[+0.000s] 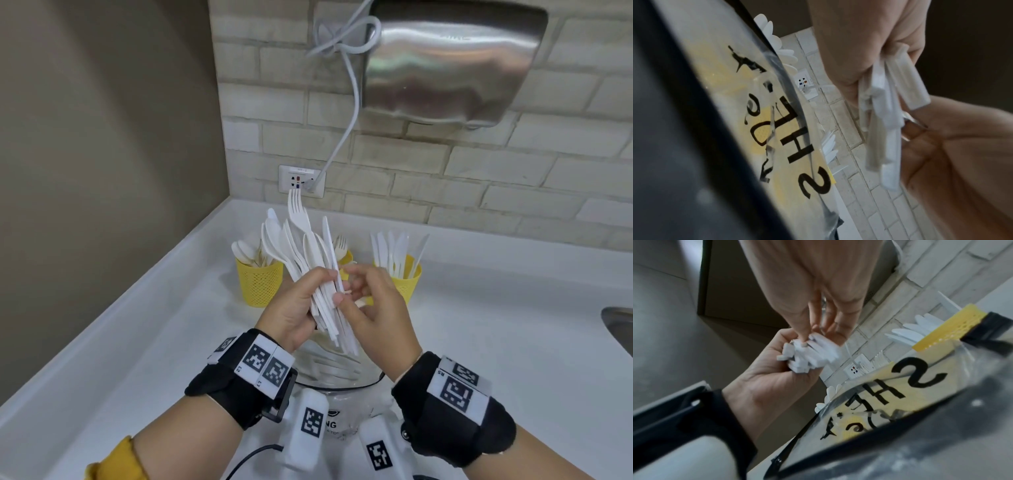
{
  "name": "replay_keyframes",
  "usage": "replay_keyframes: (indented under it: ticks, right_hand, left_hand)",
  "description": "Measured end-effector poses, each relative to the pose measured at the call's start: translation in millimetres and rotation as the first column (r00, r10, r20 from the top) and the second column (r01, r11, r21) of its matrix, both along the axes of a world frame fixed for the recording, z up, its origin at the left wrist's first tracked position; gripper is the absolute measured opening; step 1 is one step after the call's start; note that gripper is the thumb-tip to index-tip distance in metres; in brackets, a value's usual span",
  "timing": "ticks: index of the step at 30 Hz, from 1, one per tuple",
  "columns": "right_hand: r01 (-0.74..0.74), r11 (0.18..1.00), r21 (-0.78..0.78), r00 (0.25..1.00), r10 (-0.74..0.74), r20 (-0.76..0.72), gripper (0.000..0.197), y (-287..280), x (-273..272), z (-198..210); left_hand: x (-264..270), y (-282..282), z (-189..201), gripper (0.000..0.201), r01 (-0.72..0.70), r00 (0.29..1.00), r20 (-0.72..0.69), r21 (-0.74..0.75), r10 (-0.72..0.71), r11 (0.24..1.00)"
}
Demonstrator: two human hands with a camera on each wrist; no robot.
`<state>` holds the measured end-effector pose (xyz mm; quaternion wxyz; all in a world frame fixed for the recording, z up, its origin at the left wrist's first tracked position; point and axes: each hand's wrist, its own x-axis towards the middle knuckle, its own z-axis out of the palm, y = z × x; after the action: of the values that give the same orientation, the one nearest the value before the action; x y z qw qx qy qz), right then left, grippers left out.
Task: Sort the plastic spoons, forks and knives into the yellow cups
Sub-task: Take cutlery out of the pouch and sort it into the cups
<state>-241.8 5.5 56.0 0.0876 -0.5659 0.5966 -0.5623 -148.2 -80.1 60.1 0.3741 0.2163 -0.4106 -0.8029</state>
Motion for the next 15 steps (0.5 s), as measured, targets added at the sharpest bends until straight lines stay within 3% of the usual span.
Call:
replay_keyframes:
  ticks: [3, 7, 11, 15]
  right_hand:
    - [0.061, 0.997, 0.054, 0.991, -0.054, -0.121, 0.018, 0.1, -6.3, -3.3]
    - [0.105, 0.990, 0.090, 0.993, -0.099, -0.071, 0.019, 1.1, -1.8, -2.4]
    - [0.182, 0.983, 0.001, 0.983, -0.182, 0.019, 0.017, 3.2, -3.3, 17.1]
    - [0.000, 0.999, -0.054, 1.000, 0.001, 0.024, 0.007, 1.3, 0.5, 50.5]
  left_hand:
    - [1.2, 1.1, -0.3, 0.036, 0.034, 0.998, 0.045, -0.019, -0.033, 0.999]
    - [-1.8, 5.1, 2.2, 0.009, 0.064, 0.990, 0.132, -0.057, -0.056, 0.996]
    - [-5.2, 4.5, 4.0, 0.007, 0.041, 0.989, 0.148, -0.130, -0.021, 0.991]
    - [-4.8, 10.3, 4.8, 0.019, 0.091, 0.986, 0.158, -0.244, -0.053, 0.966]
